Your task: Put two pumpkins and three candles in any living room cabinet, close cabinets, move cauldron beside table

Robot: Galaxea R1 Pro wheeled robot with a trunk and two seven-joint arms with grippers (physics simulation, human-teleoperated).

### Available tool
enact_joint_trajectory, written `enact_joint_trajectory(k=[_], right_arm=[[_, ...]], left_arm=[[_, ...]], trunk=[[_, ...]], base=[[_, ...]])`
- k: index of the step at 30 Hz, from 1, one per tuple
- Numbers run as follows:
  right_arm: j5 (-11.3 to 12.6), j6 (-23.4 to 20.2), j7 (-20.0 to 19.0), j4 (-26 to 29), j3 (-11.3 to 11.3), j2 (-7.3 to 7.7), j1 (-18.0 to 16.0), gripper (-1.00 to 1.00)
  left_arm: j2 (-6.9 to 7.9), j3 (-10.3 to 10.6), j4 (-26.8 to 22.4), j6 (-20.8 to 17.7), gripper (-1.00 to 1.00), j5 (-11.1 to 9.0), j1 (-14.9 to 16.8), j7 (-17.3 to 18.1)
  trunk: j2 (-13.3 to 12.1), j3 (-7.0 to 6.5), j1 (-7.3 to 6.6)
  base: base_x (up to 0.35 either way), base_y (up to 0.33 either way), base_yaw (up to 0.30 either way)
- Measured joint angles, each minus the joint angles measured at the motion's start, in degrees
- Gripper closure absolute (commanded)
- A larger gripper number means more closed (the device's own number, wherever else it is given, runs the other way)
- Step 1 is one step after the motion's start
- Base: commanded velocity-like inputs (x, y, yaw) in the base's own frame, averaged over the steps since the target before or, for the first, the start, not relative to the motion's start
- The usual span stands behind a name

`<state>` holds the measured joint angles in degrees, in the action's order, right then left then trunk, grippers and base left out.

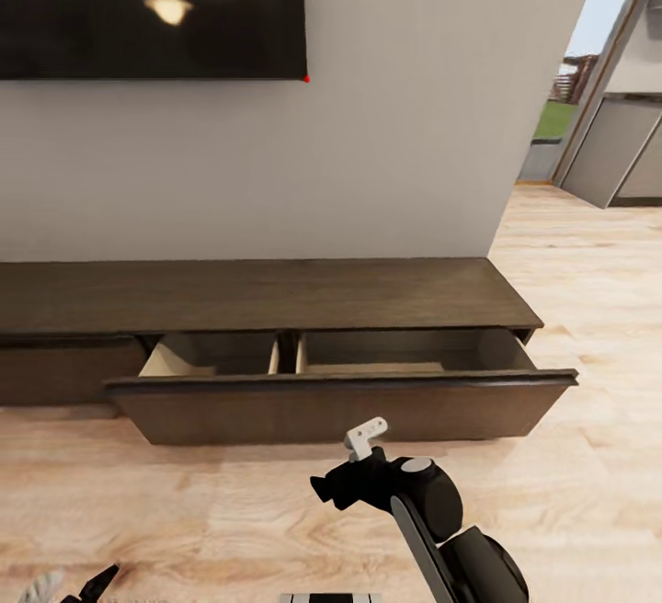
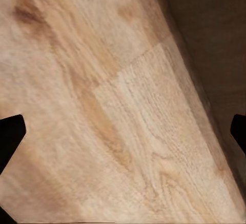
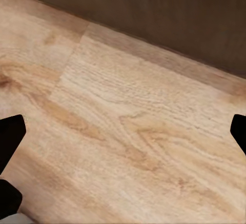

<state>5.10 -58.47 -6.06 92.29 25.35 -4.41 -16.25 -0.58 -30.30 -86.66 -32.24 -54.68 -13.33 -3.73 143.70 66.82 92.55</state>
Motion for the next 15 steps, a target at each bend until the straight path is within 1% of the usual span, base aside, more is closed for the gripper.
enact_joint_trajectory(k=[1, 4, 6, 8, 10, 12, 15], right_arm=[[0.0, 0.0, 0.0, 0.0, 0.2, -0.01, 0.0, -1.0], [-0.1, 0.0, 0.1, 0.1, 3.0, 0.1, 0.0, -1.0], [-0.1, 0.0, 0.1, 0.1, 3.9, 0.1, 0.0, -1.0], [-0.2, 0.0, 0.2, 0.1, 4.3, 0.1, 0.0, -1.0], [-0.2, 0.0, 0.2, 0.0, 4.4, 0.08, 0.0, -1.0], [-0.2, 0.0, 0.2, 0.0, 4.5, 0.03, 0.0, -1.0], [-0.2, 0.1, 0.2, 0.0, 4.5, -0.06, 0.0, -1.0]], left_arm=[[0.21, 0.1, 0.7, -0.1, -1.0, 0.0, 0.2, 0.0], [0.53, 0.7, 1.6, -0.2, -1.0, 0.0, 0.4, 0.2], [0.64, 1.6, 1.8, 0.0, -1.0, 0.2, 0.3, 1.9], [0.7, 2.0, 2.0, 0.2, -1.0, 0.5, 0.1, 4.0], [0.73, 2.1, 2.0, 0.3, -1.0, 0.6, 0.0, 4.9], [0.87, 2.2, 2.2, 0.3, -1.0, 0.6, 0.0, 5.8], [0.91, 2.3, 2.2, 0.3, -1.0, 0.6, 0.0, 6.0]], trunk=[[0.0, 0.03, 0.0], [0.0, 0.14, 0.0], [0.0, 0.22, 0.0], [0.0, 0.3, 0.0], [0.0, 0.37, 0.0], [0.0, 0.44, 0.0], [0.0, 0.56, 0.0]], base=[[0.0, 0.0, 0.266], [0.0, 0.0, 0.266], [0.0, 0.0, 0.266], [-0.003, 0.0, 0.266], [-0.089, 0.061, 0.266], [-0.206, 0.196, 0.266], [-0.198, 0.24, 0.266]])
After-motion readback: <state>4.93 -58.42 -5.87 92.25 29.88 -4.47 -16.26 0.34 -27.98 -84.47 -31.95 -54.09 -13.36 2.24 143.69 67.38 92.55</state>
